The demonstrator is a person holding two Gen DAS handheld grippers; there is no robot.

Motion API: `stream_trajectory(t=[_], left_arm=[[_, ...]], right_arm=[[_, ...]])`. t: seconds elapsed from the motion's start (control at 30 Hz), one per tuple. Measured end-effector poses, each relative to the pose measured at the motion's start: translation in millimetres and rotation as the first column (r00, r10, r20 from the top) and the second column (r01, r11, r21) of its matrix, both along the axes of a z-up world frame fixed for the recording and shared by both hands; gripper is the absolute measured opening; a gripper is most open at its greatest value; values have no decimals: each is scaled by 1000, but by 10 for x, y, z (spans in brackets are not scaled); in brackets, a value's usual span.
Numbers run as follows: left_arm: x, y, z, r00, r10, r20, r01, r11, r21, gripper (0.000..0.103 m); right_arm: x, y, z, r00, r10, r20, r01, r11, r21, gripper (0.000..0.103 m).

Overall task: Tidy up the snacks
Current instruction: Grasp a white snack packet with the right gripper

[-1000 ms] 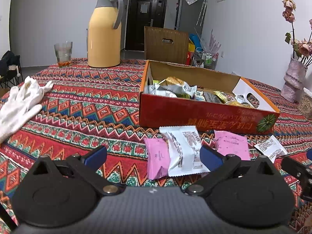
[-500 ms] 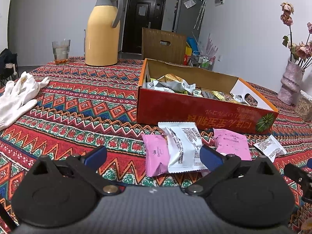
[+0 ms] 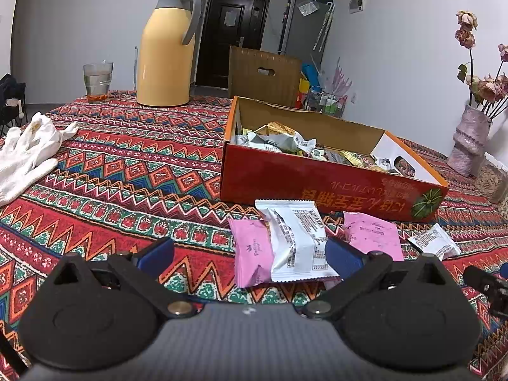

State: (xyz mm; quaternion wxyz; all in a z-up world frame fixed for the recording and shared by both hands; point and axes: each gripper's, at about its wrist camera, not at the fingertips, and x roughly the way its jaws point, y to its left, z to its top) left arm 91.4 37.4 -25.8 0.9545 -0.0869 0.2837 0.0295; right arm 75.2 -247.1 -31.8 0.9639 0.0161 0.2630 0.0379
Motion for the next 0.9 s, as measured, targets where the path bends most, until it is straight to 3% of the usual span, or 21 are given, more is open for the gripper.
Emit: stream_trajectory(t=[0.23, 0.57, 0.73, 0.9], left_arm=[[11, 18, -7, 1000, 9, -5, -9, 1000, -11, 103], [24, 50, -17, 1000, 26, -12, -26, 999, -19, 103], [33, 54, -25, 999, 29, -18, -29, 999, -24, 103], [50, 57, -32, 999, 26, -25, -27, 999, -30, 103]], right_arm=[[290, -92, -5, 996, 59, -72, -62, 997, -38, 98], [914, 70, -78, 973, 152, -172, -177, 973, -146, 99], [1154, 78, -201, 960, 165, -224, -197, 972, -127, 100], [1257, -59, -276, 956, 181, -231, -191, 981, -22, 103]])
